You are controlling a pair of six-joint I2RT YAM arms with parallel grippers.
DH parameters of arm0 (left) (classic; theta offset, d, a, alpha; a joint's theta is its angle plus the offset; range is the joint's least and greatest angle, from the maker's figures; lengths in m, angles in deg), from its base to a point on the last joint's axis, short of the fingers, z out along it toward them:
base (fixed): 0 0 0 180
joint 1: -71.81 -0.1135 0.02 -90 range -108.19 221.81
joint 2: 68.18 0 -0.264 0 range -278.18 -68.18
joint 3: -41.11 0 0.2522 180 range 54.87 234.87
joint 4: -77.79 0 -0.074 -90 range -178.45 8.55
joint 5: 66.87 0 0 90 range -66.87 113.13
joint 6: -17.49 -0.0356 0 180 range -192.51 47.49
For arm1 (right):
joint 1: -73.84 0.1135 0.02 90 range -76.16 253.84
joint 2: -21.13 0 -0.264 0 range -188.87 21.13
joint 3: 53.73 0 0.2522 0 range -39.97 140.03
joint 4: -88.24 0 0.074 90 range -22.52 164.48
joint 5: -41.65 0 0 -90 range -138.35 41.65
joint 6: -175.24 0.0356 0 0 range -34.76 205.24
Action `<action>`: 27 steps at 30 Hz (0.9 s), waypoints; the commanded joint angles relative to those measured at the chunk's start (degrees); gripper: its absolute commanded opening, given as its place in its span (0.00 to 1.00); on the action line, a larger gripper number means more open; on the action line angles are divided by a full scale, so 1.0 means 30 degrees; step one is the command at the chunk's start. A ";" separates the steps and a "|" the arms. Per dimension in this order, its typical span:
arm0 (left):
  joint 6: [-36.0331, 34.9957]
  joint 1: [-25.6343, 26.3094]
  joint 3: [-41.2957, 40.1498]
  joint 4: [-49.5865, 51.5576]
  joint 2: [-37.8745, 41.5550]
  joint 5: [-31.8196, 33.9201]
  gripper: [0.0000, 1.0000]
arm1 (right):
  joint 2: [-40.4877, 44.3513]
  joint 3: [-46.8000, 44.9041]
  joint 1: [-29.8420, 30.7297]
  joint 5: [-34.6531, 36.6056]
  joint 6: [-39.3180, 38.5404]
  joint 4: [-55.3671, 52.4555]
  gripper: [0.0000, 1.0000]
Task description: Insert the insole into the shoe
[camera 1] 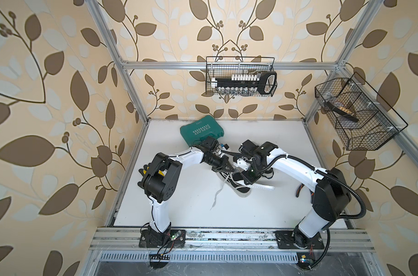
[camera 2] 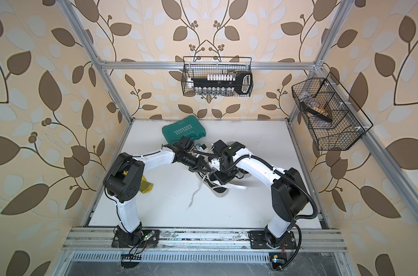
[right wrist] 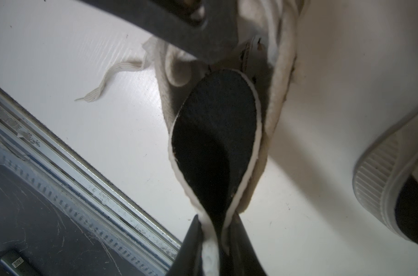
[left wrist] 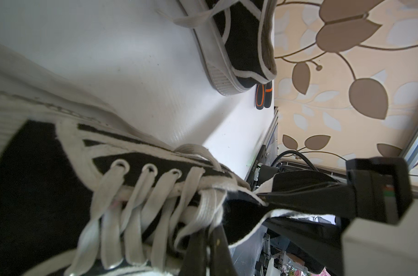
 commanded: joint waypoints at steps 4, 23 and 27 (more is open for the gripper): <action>0.0886 -0.0137 -0.0477 -0.1425 0.1306 -0.0983 0.00 | -0.0515 0.0792 0.0154 -0.0606 0.0355 0.1410 0.18; 0.3369 0.0009 -0.3045 -0.4626 0.2623 -0.0027 0.00 | -0.1791 0.0173 0.0322 -0.0621 0.1798 0.4605 0.15; 0.3170 0.0008 -0.2902 -0.4475 0.3336 0.0540 0.00 | -0.1336 -0.0911 0.0377 -0.0364 0.1883 0.4596 0.15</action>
